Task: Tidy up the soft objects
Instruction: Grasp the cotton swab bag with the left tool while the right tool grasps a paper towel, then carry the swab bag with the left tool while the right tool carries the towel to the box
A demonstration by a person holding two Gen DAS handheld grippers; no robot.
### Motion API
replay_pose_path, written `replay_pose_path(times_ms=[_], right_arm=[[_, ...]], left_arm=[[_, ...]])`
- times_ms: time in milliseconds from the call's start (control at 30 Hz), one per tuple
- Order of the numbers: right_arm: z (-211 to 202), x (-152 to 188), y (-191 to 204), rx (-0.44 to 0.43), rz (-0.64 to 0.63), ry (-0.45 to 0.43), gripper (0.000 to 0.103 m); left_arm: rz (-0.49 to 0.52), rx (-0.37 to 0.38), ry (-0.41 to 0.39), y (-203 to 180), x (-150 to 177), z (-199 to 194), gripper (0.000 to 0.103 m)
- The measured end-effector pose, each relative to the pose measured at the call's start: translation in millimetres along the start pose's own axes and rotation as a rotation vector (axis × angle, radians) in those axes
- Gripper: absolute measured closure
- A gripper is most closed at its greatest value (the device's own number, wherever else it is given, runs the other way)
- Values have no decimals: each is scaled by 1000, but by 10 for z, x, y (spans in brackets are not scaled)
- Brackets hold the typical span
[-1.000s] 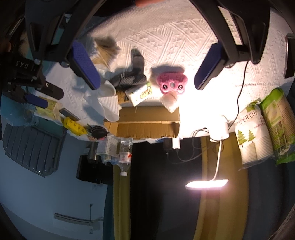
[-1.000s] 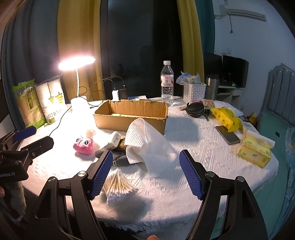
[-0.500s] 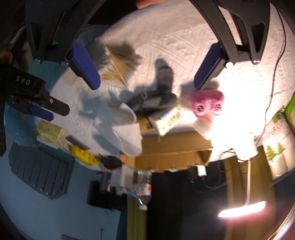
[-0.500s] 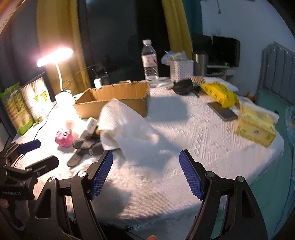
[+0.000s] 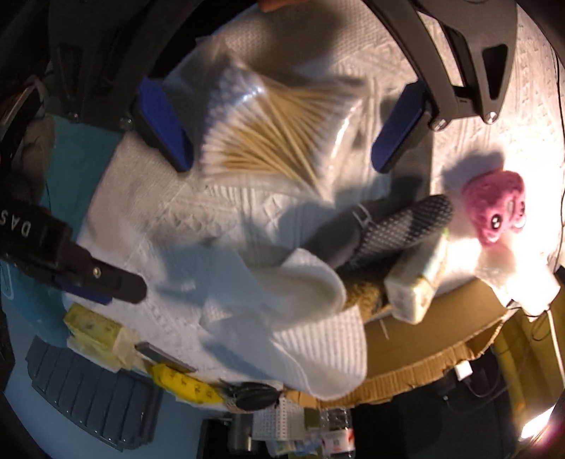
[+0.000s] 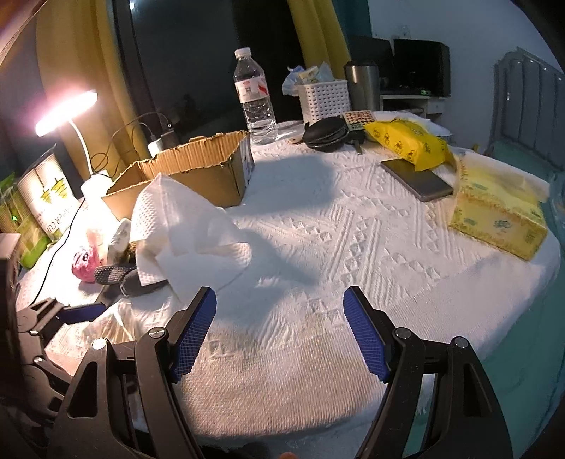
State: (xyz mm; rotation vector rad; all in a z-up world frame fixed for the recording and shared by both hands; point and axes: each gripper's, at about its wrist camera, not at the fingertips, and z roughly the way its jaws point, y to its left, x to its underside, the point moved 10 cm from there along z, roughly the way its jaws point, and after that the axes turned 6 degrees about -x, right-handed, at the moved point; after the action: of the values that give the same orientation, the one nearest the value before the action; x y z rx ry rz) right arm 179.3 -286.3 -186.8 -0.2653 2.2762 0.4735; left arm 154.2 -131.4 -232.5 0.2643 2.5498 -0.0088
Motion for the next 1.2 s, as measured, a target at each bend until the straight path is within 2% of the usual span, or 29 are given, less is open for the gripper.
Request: replay_pose_path(times_ms=[33,100,167,300,533,733,900,967,1000,1033,1100,1200], right_arm=[[43,-13,2,-9,-4,6,25],[112,-37,34,-29,-16,17,25],[188,-87,110,-58,-34,23,25],[311,-248,290,-114,-67,16,25],[444,-598,729,-188,-147,-16,25],[696,-772,973,-196,-172,5,25],[868,-751,1072,-198,-186,52,26],[921,-726,1102,-187,-203,68,32],[939,-719,1112,-185,-205,71,48],[959,-704,1127,-188,-206,76,70],[988,-684,1118,-177,-208,88,91],[932,-707,1138,-191,-221,80,94]], left_arm=[[2,5,8,-11,-5,27,16],[11,-8,6,-4,-32,45,29],[18,3,7,-10,-52,52,31],[18,31,11,9,-88,15,32],[-35,53,-76,270,-300,-261,32],[-96,53,-123,577,-396,-374,32],[-139,48,-149,830,-405,-436,32],[-149,41,-154,913,-422,-440,32],[-152,38,-157,935,-424,-436,32],[-156,34,-160,970,-437,-444,32],[-160,23,-169,1015,-450,-471,32],[-169,7,-190,1085,-489,-528,32]])
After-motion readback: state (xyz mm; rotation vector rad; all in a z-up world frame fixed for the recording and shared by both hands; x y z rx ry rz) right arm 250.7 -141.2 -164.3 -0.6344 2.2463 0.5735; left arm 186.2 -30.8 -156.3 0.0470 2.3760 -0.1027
